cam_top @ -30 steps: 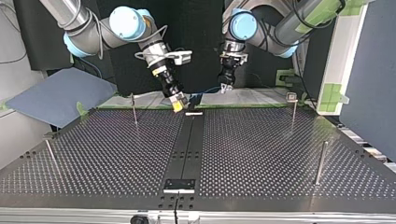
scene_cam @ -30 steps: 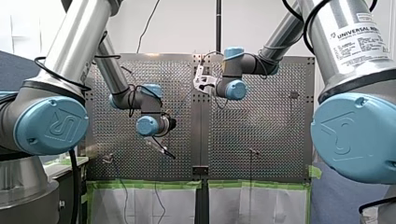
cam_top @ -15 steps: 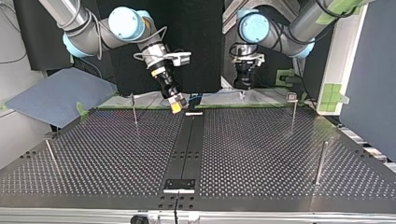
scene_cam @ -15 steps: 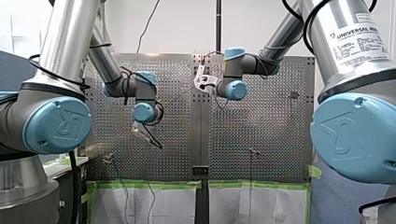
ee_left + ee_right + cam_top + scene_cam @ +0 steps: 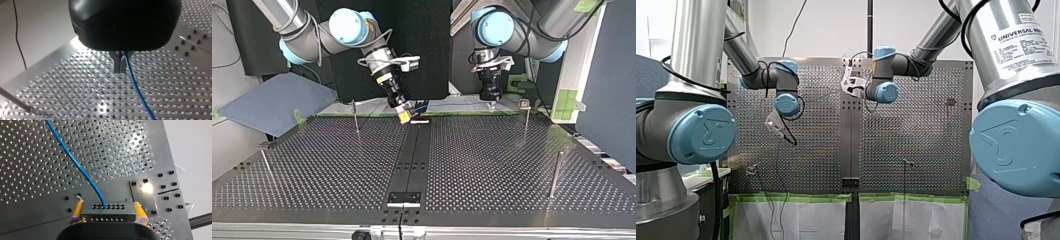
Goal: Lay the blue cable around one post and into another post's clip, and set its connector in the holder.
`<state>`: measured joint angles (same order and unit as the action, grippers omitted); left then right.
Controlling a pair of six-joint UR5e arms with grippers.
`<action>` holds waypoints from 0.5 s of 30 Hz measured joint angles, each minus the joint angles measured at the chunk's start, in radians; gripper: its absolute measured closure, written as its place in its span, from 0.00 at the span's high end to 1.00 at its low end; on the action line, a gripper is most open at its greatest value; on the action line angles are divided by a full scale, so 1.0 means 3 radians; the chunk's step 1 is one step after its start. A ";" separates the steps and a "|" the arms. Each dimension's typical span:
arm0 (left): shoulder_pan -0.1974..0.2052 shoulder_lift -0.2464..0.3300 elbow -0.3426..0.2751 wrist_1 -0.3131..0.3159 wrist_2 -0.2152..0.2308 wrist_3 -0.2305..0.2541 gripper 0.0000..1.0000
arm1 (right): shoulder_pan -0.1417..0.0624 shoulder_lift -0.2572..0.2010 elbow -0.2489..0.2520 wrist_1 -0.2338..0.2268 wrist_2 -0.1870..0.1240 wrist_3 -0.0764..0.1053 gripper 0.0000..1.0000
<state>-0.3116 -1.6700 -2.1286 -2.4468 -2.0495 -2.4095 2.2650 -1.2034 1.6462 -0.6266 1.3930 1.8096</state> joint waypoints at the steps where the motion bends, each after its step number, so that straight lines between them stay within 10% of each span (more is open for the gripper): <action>1: 0.0002 0.0024 0.0019 -0.0024 -0.0024 0.0024 0.01 | 0.0002 0.0001 -0.0006 0.0002 -0.0001 -0.0001 0.00; 15: 0.0067 0.0435 0.0307 -0.0435 -0.0435 0.0435 0.01 | 0.0073 0.0004 -0.0240 0.0127 -0.0035 0.0006 0.00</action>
<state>-0.2914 -1.5394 -2.0365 -2.5774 -2.1801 -2.2789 2.2869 -1.2022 1.5742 -0.5886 1.3825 1.8115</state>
